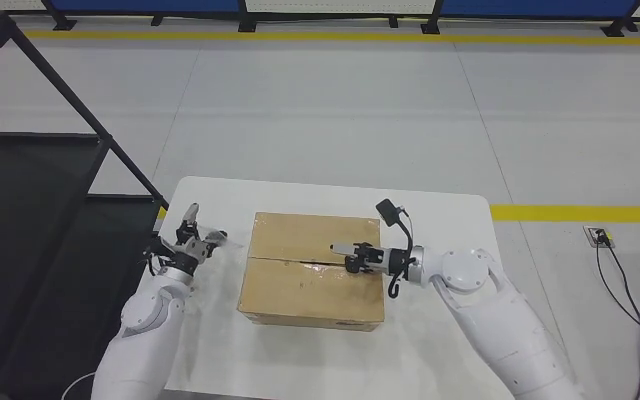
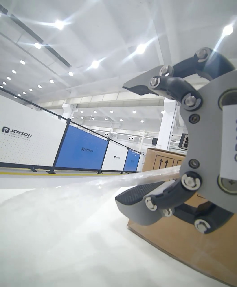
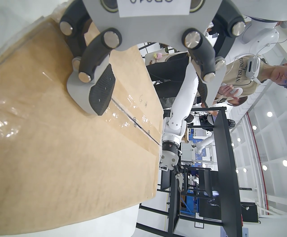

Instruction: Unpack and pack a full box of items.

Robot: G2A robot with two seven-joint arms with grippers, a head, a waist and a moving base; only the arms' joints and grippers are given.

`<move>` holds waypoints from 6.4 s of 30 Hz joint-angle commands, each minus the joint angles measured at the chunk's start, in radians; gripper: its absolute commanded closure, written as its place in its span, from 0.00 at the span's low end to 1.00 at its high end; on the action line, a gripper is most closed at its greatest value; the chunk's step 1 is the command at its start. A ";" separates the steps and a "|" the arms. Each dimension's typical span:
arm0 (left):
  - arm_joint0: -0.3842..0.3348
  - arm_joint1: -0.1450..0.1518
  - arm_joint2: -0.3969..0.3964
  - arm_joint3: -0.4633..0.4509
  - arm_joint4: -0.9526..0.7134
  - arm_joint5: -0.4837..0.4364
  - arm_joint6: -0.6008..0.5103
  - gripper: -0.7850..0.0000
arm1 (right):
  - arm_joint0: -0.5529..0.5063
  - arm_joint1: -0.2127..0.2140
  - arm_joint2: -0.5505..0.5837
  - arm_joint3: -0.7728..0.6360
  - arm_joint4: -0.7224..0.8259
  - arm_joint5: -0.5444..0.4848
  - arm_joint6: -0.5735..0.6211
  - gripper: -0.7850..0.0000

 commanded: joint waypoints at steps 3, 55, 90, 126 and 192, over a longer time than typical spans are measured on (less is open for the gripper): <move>0.067 0.007 -0.041 -0.103 -0.013 -0.011 0.019 0.00 | 0.011 -0.003 -0.009 0.010 -0.001 0.001 0.003 0.00; 0.176 0.009 -0.058 -0.471 0.086 -0.037 0.019 0.00 | -0.009 -0.001 0.018 0.013 0.010 -0.011 -0.028 0.00; 0.171 -0.013 0.153 -0.589 0.355 0.008 0.055 0.00 | -0.292 0.074 0.298 -0.124 0.160 -0.292 0.036 0.00; 0.077 -0.080 0.384 -0.503 0.501 0.068 0.254 0.00 | -0.332 0.111 0.365 0.011 0.237 -0.462 0.136 0.00; -0.083 -0.083 0.447 -0.440 0.350 0.302 -0.142 0.00 | -0.280 0.130 0.312 0.183 0.361 -0.565 0.153 0.00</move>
